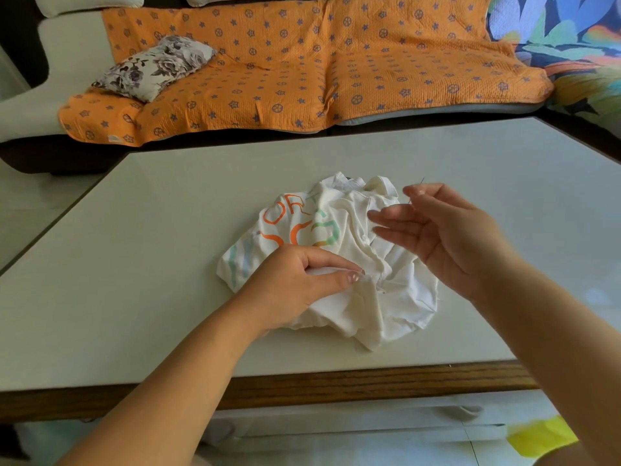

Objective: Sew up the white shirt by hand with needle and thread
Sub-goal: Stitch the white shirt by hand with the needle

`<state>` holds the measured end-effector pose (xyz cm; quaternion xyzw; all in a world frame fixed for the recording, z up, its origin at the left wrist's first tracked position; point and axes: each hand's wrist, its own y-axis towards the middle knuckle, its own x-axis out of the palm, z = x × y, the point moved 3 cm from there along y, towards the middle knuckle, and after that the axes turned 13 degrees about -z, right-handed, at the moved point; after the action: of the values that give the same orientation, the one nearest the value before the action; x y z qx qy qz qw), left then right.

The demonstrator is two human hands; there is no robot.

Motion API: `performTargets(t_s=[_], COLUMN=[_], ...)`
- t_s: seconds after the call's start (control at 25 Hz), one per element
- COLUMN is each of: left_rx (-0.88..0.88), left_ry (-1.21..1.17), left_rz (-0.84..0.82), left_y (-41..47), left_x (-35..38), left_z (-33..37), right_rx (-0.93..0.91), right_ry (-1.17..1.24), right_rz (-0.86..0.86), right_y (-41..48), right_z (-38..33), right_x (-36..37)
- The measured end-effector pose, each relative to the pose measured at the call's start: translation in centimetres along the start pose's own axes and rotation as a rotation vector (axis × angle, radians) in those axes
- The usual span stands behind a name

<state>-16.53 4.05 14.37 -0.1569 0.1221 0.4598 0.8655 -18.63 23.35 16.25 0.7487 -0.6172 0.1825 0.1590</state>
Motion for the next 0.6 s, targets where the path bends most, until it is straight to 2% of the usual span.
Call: performTargets(t_s=[0.12,0.2,0.44,0.6], left_rx=[-0.021,-0.023,-0.028,-0.034], left_ry=[-0.012,-0.025,-0.048,-0.059], left_rz=[-0.040,-0.048,-0.060,-0.059], left_y=[-0.1,-0.2,-0.3,-0.4], left_x=[-0.1,-0.2,-0.5,-0.5], left_z=[-0.2,-0.3,-0.3,-0.1], right_rx=[-0.177,-0.204,-0.039,0.212], right_ry=[-0.464,-0.757,-1.273,-1.190], right_rz=[0.218,0.235,-0.157,-0.339], right_y=[0.3,0.3,-0.9,-1.9], right_z=[-0.7,-0.9,0.3,0.2], right_x=[-1.3,-1.3,0.7,1.4])
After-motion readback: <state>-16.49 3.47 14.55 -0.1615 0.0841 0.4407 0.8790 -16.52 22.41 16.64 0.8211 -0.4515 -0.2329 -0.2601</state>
